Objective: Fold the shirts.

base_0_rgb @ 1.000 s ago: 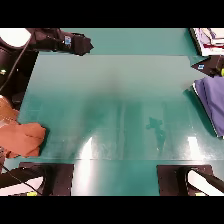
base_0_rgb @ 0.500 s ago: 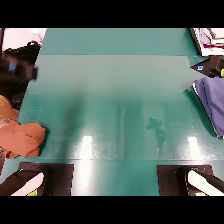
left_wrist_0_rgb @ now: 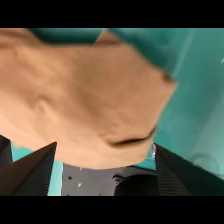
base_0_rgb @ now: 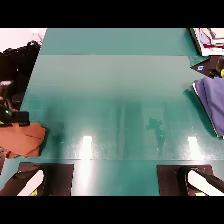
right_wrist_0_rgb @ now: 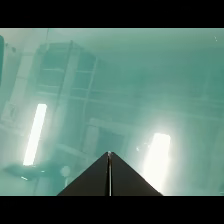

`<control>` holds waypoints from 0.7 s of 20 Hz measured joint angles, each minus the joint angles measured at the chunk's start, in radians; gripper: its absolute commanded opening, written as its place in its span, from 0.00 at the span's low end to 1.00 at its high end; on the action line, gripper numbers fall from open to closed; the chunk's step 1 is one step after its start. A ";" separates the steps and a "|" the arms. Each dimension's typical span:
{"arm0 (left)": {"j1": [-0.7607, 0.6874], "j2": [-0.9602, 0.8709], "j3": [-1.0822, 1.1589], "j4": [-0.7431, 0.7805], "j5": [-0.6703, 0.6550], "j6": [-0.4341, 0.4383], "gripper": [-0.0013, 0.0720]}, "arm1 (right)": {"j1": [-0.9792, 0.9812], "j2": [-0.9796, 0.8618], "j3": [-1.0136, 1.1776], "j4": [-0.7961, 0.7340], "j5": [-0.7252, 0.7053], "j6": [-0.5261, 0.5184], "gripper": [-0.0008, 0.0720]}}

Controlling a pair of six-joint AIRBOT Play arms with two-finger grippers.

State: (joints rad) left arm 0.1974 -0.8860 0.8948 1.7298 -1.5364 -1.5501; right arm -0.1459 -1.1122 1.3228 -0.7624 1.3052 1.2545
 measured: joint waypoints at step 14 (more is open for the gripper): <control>0.014 0.004 -0.077 0.011 0.012 -0.074 0.05 | 0.000 0.000 0.000 -0.001 -0.004 0.000 0.04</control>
State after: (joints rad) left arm 0.2111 -0.8818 0.8177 1.7405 -1.5246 -1.6245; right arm -0.1459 -1.1122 1.3228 -0.7631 1.3010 1.2541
